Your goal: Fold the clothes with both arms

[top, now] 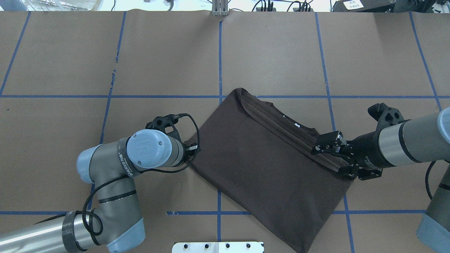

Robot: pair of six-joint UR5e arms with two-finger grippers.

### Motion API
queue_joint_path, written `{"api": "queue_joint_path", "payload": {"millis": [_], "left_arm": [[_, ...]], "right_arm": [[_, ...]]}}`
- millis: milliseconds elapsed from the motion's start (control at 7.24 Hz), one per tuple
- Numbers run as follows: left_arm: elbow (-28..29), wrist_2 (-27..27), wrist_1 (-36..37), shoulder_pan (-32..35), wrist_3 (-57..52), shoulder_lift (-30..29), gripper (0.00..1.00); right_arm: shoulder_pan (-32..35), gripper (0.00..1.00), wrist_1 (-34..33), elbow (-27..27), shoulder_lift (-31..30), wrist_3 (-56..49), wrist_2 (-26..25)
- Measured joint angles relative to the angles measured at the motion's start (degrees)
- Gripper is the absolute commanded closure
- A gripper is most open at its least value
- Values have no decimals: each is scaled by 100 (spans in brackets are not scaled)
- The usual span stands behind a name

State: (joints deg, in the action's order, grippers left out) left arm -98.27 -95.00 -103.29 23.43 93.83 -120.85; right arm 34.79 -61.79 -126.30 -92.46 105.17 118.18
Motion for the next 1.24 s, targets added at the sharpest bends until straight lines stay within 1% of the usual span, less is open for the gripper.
{"api": "queue_joint_path", "payload": {"millis": [138, 276, 414, 552, 690, 828, 966, 1104, 1242], "left_arm": [[11, -103, 43, 483, -612, -25, 100], [231, -307, 25, 1073, -1204, -167, 100], [808, -467, -119, 1580, -1613, -532, 100], [1662, -533, -589, 1928, -1778, -990, 100], [2708, -554, -1379, 2206, -1835, -1456, 100], [3670, -560, -2042, 2438, -1861, -1893, 71], [4219, -578, -2396, 2608, -1793, -2241, 16], [4080, -749, -2397, 2680, -1575, -2366, 9], [3149, -1206, -2118, 2678, -1241, -2084, 9]], "right_arm": [[1, 0, 0, 14, 56, 7, 2], [1, 0, 0, 26, 106, 10, 1], [12, 0, -2, 42, 156, 11, -40], [20, 0, -10, 73, 194, 12, -176], [26, 0, -17, 115, 216, 10, -388], [32, 0, -25, 157, 268, 6, -583], [43, 0, -40, 212, 375, 6, -751], [47, 0, -53, 300, 482, 8, -900], [37, 0, -58, 461, 662, -1, -1019]]}}
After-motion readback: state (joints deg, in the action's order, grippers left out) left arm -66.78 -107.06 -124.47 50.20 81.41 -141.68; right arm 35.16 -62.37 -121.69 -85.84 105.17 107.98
